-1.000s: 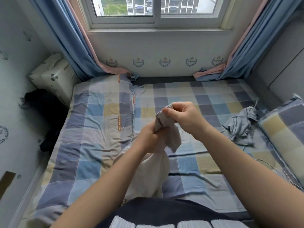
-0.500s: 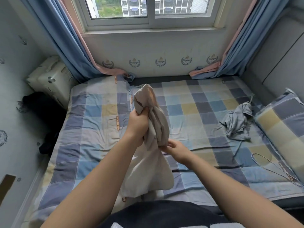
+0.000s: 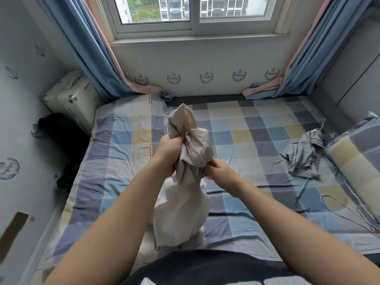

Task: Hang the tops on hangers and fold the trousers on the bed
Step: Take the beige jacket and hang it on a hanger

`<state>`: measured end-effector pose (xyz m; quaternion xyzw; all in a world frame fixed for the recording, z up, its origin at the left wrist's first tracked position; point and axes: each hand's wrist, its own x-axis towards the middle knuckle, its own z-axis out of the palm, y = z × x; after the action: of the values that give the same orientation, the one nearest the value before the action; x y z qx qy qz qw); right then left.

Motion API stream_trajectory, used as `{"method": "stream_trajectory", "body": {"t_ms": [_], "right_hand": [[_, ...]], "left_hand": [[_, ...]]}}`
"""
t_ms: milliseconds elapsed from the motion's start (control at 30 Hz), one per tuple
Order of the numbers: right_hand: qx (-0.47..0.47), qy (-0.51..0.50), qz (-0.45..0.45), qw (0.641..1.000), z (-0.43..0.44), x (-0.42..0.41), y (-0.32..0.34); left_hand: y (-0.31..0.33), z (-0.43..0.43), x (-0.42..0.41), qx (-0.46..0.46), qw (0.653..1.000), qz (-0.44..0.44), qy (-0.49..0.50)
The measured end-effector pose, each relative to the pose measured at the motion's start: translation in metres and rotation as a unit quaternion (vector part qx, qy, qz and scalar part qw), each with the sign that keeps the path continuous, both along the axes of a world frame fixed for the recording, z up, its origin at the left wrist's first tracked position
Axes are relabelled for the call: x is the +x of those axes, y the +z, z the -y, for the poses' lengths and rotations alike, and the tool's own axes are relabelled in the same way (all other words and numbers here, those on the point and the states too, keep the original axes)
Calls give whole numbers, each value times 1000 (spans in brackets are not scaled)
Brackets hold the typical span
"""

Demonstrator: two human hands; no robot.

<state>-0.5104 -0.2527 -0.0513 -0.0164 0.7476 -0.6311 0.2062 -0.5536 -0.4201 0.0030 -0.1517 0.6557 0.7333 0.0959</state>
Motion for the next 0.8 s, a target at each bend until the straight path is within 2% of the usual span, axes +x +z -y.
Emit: {"method": "stream_trajectory", "body": {"t_ms": [100,167,333,400,467,500,567,600,700,800], "right_hand": [[-44,-32,13,998,-6,2,3],[-70,-86,8,994,-8,-1,10],[-153,-187,33,970,-11,-17,42],[-180,-219,44,958,-12,-26,57],[-206,-253,47,944,-13,-35,72],[-217,-263,45,939,-14,-39,77],[-227,-256,44,939,-19,-46,82],[-210,-234,47,948,-22,-47,82],[-58,-130,40,989,-30,-42,64],[3,-61,37,997,-42,-14,22]], "left_hand": [[-12,12,-8,-16,999,14,50],[-19,14,-4,11,998,21,53],[-52,-4,29,67,995,61,-50],[-65,-15,47,-16,990,40,-131],[-78,-22,57,-175,963,-3,-205],[-82,-26,60,-224,950,-18,-218],[-85,-30,60,-221,957,-35,-184],[-83,-32,60,-195,967,-42,-157],[-70,-33,56,-100,992,-43,-69],[-53,-26,49,-50,997,-55,-12]]}}
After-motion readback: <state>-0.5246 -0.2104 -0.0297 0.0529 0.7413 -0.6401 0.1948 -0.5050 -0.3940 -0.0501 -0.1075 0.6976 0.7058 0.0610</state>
